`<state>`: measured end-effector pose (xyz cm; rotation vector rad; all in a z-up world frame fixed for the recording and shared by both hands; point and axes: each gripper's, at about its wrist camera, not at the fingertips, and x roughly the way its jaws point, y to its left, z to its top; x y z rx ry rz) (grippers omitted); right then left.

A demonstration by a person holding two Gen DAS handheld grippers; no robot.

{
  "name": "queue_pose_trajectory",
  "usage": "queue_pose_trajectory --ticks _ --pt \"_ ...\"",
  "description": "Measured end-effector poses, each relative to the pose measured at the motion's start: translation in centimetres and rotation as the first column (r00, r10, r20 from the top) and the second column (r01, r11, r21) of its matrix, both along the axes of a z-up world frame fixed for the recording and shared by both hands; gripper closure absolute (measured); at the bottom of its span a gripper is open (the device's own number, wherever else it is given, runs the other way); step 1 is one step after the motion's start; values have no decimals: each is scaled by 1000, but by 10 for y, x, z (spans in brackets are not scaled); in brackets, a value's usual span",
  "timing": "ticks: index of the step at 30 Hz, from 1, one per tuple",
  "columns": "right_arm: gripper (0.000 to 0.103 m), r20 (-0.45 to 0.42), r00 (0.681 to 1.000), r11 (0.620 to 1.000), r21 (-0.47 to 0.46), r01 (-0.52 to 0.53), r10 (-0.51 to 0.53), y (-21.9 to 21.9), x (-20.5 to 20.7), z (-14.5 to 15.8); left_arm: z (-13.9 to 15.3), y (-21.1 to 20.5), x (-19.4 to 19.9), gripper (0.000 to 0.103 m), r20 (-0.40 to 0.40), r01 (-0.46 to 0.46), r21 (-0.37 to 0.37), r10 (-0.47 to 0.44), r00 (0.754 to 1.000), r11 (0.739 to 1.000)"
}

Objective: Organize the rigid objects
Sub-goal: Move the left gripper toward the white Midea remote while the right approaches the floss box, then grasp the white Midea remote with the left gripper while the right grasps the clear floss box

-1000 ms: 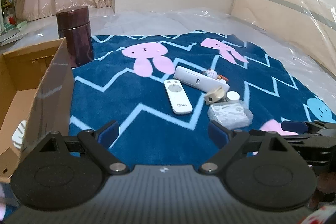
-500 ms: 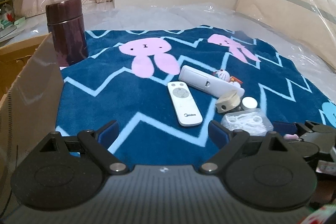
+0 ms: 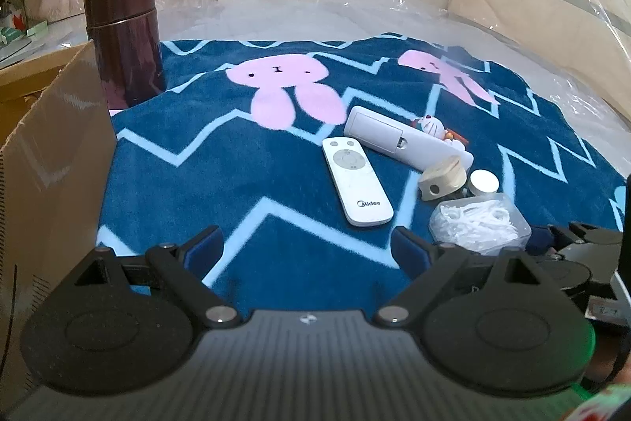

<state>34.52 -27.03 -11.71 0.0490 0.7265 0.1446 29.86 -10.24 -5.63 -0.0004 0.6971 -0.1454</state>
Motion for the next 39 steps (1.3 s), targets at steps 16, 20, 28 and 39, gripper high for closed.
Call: queue_pose_trajectory --ticks 16,20,28,39 --pt "20 31 999 999 2 35 -35 -33 -32 18 1 -12 8 14 9 24 -23 -24 1000 999" --pt "20 48 996 997 9 74 -74 -51 -38 24 -7 -22 21 14 11 43 -35 -43 999 998" --pt "20 68 994 996 14 91 -91 -69 -36 26 -33 -47 63 31 0 59 -21 -59 998 998" --pt "20 56 995 996 38 79 -82 -69 -36 21 -47 -57 69 68 -13 86 80 -86 996 993"
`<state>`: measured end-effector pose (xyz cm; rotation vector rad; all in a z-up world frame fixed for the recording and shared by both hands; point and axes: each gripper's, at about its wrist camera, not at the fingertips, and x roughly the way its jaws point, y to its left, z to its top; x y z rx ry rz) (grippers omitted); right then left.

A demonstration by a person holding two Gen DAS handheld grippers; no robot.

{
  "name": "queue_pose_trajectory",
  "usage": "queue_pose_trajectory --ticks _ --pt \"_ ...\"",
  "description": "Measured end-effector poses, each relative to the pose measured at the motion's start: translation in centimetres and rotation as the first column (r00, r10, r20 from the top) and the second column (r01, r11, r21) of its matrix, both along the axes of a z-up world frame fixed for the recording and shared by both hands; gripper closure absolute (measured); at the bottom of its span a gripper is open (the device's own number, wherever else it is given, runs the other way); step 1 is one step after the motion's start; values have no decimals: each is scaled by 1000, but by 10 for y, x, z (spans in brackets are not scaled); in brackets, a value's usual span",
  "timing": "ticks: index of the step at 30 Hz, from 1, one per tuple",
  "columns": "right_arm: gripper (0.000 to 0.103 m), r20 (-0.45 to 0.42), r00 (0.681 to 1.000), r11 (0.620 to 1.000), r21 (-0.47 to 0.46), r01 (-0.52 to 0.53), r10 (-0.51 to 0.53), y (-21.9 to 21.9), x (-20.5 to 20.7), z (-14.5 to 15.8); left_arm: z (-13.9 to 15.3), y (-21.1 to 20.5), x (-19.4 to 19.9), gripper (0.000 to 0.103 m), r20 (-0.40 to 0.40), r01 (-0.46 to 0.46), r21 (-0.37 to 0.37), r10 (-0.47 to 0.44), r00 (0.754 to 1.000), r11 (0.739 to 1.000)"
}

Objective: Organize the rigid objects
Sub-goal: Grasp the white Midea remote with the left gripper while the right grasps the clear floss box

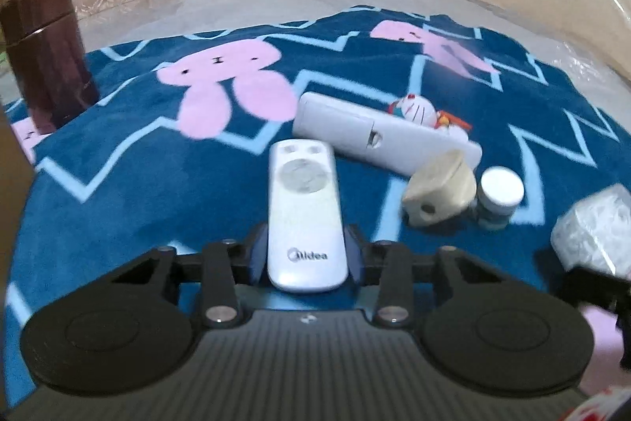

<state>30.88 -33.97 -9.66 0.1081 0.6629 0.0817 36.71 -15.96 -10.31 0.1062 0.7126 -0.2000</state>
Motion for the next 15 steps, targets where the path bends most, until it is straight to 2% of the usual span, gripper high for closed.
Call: queue_pose_trajectory --ticks 4,11,15 --pt "20 9 1000 1000 22 -11 11 3 -13 7 7 13 -40 68 -23 -4 10 4 1000 1000" --pt "20 -13 998 996 66 -57 58 16 -54 8 16 34 -139 68 -45 -7 -17 6 999 1000" --pt "20 -31 998 996 67 -60 63 22 -71 3 13 35 -159 67 -30 9 11 -9 1000 1000"
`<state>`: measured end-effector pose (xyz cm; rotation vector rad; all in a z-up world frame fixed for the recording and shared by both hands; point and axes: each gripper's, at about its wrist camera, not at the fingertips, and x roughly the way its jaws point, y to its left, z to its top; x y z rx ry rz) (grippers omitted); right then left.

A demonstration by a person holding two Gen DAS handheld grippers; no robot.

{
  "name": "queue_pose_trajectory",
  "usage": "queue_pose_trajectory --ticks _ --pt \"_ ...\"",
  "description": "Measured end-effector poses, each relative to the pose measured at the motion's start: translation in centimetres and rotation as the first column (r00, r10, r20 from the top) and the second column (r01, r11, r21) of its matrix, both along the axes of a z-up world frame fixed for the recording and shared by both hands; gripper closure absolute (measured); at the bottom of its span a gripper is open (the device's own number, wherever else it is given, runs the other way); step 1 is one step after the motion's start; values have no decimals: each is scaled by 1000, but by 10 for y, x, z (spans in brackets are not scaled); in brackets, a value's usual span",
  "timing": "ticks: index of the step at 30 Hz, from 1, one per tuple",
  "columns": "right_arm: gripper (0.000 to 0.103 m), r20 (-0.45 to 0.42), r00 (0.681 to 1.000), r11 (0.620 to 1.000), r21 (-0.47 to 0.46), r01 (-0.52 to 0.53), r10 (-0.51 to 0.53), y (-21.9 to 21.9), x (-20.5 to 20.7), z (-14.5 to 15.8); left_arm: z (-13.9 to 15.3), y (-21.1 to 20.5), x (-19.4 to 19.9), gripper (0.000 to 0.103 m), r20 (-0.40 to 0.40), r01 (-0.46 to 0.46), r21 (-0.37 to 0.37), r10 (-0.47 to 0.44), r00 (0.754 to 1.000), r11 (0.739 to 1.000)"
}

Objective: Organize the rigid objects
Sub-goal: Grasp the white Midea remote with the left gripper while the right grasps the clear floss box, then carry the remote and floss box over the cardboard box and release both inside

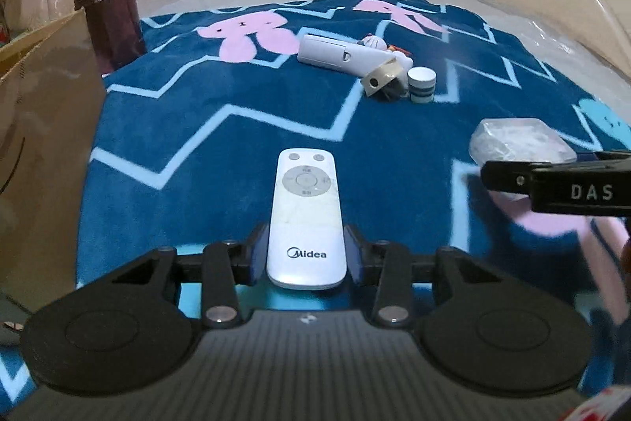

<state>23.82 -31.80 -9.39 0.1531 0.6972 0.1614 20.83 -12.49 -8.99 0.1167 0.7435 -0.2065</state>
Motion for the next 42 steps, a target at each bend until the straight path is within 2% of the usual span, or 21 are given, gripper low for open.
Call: queue_pose_trajectory --ticks 7,9,11,18,26,31,37,42 --pt "20 -7 1000 1000 -6 12 -12 2 -9 -1 -10 -6 13 61 44 18 49 -20 999 999" --pt "20 -9 1000 1000 -6 14 -14 2 -9 -1 -12 -7 19 62 43 21 46 -23 999 999" --pt "20 -10 1000 1000 -8 15 -15 2 -10 -1 -13 -7 22 67 33 30 44 -32 999 999" --pt "20 -4 1000 1000 -12 17 -17 4 -23 10 1 0 1 68 15 29 13 -29 999 999" --pt "20 29 1000 1000 1 -3 3 21 -57 40 44 18 -42 68 46 30 -32 -29 999 999" --pt "20 77 997 1000 8 -28 27 41 -75 68 82 41 -67 68 105 21 -38 -17 994 999" --pt "20 147 984 994 27 -109 104 85 -82 107 132 87 -90 68 189 -35 -50 44 981 998" --pt "20 194 961 977 38 -210 199 137 -72 135 161 140 -96 68 239 -118 -32 123 963 992"
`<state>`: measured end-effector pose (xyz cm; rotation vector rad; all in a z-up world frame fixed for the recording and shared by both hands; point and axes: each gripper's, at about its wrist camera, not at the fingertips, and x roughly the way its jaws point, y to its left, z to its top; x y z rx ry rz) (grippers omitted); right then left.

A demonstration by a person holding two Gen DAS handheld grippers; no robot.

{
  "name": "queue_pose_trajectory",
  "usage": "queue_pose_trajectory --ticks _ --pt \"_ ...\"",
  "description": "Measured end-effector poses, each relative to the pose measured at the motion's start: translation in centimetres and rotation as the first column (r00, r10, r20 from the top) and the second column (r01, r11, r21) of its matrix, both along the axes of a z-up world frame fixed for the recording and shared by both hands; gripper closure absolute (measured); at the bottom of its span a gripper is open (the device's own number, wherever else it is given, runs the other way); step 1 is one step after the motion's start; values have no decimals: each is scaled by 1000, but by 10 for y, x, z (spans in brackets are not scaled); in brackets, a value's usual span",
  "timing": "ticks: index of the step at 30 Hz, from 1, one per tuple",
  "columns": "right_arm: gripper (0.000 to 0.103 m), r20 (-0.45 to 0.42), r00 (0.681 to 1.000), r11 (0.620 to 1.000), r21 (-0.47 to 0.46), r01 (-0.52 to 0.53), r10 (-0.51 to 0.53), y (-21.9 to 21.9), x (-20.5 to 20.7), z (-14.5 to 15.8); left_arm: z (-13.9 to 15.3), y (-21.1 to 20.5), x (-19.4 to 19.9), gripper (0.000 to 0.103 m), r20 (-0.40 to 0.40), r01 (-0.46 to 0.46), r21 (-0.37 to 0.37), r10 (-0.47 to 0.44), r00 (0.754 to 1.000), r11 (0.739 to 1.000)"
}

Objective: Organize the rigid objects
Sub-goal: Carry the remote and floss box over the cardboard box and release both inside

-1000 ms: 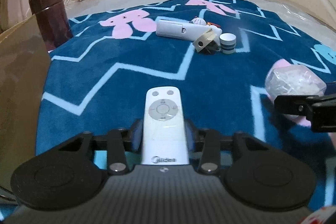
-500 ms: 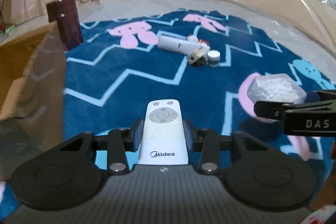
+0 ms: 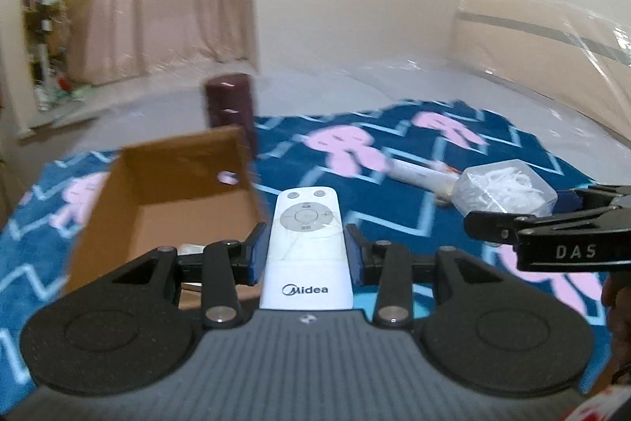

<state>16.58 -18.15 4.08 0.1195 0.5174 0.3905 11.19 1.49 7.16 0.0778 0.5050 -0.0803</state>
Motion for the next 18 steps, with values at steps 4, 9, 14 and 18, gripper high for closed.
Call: queue_pose_trajectory --ticks 4,9,14,18 --pt "20 13 997 997 6 -82 82 44 14 13 10 46 -1 68 8 -75 13 75 997 997" --pt "20 3 985 985 23 -172 172 94 30 17 5 96 3 68 -18 -143 28 144 989 989" --pt "20 -34 976 976 9 -216 216 132 48 7 -7 131 10 68 -50 -178 43 180 982 983" --pt "20 -55 972 973 3 -230 230 150 60 -2 -16 143 14 68 -65 -180 44 182 981 983"
